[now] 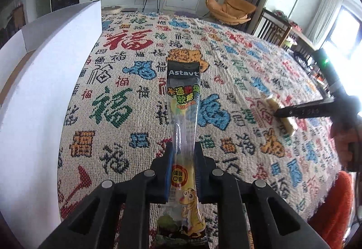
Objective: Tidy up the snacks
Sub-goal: 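Carry the tube and cream packet into the white box and open both grippers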
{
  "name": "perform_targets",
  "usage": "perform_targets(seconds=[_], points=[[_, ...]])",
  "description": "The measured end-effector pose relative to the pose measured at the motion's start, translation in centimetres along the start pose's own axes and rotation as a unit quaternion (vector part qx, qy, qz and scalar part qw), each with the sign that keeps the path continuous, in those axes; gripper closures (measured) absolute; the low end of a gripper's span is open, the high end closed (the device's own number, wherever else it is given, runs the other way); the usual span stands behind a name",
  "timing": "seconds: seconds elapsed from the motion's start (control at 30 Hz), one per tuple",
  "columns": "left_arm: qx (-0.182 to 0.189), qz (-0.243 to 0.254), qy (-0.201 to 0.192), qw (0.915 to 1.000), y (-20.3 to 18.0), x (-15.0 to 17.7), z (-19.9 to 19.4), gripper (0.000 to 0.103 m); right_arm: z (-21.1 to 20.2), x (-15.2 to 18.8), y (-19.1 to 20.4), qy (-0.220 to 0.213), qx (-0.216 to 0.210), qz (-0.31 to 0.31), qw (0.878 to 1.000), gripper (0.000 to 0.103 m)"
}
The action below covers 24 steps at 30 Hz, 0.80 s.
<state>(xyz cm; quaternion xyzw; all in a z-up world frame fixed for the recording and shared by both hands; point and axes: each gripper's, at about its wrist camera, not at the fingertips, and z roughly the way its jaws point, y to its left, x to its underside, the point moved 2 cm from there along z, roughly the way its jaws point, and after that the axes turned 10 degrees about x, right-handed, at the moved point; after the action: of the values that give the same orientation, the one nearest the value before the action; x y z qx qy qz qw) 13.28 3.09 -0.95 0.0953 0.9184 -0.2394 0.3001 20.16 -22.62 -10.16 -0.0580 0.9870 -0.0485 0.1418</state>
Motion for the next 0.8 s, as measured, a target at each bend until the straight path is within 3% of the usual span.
perform_targets(seconds=[0.07,0.17,0.3,0.4,0.53,0.67,0.77,0.8], points=[[0.021,-0.013,-0.022,0.9994,-0.2,-0.5,-2.2,0.087,-1.3,0.5,0.3,-0.015,-0.003,0.004,1.000,0.072],[0.057,-0.032,-0.063,0.9959,-0.5,-2.0,-6.4,0.087,-5.3,0.3,1.5,-0.050,-0.046,0.014,0.998,0.072],[0.062,-0.035,-0.120,0.9902,0.3,-4.2,-13.3,0.087,-13.3,-2.0,6.5,-0.127,-0.097,-0.021,0.987,0.072],[0.024,-0.031,-0.143,0.9889,3.1,-5.5,-18.1,0.087,-19.0,-4.2,12.2,-0.173,-0.155,-0.052,0.971,0.072],[-0.073,-0.054,-0.147,0.9850,9.4,-5.7,-21.9,0.087,-24.1,-6.6,21.6,-0.212,-0.222,-0.097,0.947,0.072],[-0.147,-0.089,-0.136,0.9757,14.8,-4.4,-22.9,0.087,-25.2,-8.0,31.1,-0.235,-0.230,-0.143,0.934,0.072],[-0.163,-0.107,-0.118,0.9737,16.9,-2.7,-22.1,0.085,-23.6,-7.7,35.5,-0.235,-0.217,-0.169,0.932,0.072],[-0.167,-0.111,-0.114,0.9731,17.3,-2.3,-21.7,0.080,-22.9,-7.3,36.4,-0.228,-0.215,-0.175,0.933,0.072]])
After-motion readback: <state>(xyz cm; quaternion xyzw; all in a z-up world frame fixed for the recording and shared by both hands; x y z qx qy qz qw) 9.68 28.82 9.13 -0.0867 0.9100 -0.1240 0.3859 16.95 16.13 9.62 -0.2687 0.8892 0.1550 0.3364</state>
